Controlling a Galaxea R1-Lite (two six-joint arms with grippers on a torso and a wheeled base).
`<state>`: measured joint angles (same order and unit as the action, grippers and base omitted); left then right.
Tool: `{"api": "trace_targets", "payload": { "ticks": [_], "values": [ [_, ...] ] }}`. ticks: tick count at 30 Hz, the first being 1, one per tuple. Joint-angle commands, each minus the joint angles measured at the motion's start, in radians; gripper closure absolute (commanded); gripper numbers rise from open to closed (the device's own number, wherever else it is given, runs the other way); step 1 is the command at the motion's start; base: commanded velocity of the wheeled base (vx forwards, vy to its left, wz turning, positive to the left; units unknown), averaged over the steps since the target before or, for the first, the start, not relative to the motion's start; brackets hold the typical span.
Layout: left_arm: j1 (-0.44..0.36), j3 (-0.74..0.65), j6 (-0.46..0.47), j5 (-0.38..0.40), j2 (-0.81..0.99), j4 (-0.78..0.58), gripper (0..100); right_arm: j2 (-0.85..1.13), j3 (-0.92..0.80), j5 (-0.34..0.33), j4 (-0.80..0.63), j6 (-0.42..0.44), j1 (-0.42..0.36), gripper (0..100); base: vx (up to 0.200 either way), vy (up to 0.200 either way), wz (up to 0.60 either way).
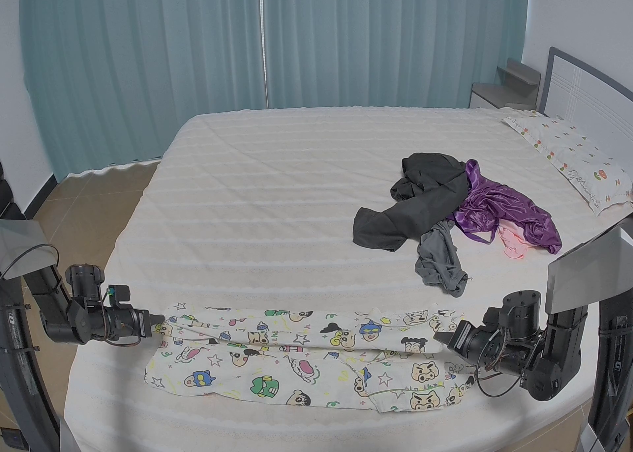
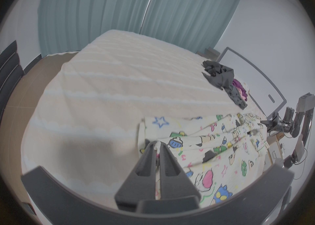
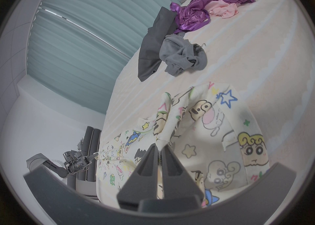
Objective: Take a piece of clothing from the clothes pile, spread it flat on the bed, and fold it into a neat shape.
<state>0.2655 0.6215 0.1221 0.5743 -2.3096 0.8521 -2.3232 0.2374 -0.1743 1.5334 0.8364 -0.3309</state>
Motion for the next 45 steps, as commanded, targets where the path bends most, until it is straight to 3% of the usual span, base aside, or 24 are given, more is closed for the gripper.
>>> {"api": "trace_targets", "payload": {
  "ticks": [1,13,14,15,16,27,31,34,35,37,38,45],
  "values": [
    [0.0,-0.028,0.01,-0.001,-0.027,-0.001,100,-0.008,-0.013,-0.001,-0.001,-0.006,-0.007,100,0.0,0.0,0.0],
    [-0.002,-0.074,0.03,-0.001,-0.019,0.001,100,-0.008,-0.035,-0.001,-0.006,-0.026,-0.005,100,0.0,0.0,0.0],
    [-0.002,-0.075,0.033,-0.001,-0.019,0.001,0,-0.008,-0.035,-0.001,-0.006,-0.026,-0.007,100,0.0,0.0,0.0],
    [-0.002,-0.075,0.033,-0.001,-0.019,0.001,0,-0.008,-0.035,-0.001,-0.006,-0.026,-0.007,100,0.0,0.0,0.0],
    [-0.002,-0.078,0.033,-0.001,-0.019,-0.001,0,-0.008,-0.035,-0.001,-0.007,-0.026,-0.007,0,0.0,0.0,0.0],
    [0.063,-0.129,0.027,0.013,0.035,0.002,0,0.025,-0.101,0.006,0.033,-0.025,0.009,0,0.0,0.0,0.0],
    [0.156,-0.167,0.013,0.115,0.119,-0.01,0,0.05,-0.147,0.004,0.037,-0.019,0.018,0,0.0,0.0,0.0],
    [0.167,-0.161,-0.056,0.125,0.142,-0.008,0,0.064,-0.155,0.002,0.037,-0.016,0.021,0,0.0,0.0,0.0],
    [0.159,-0.149,-0.147,0.122,0.151,-0.004,0,0.073,-0.156,0.001,0.037,-0.016,0.019,0,0.0,0.0,0.0],
    [0.11,-0.121,-0.243,0.104,0.165,-0.005,0,0.085,-0.158,0.001,0.037,-0.014,0.015,0,0.0,0.0,0.0],
    [0.064,-0.085,-0.279,0.044,0.157,-0.005,0,0.091,-0.156,0.001,0.037,-0.014,0.012,0,0.0,0.0,0.0],
    [-0.048,-0.009,-0.272,-0.103,0.033,-0.004,0,0.104,-0.158,0.001,0.037,-0.014,0.01,0,0.0,0.0,0.0]
  ]
}}
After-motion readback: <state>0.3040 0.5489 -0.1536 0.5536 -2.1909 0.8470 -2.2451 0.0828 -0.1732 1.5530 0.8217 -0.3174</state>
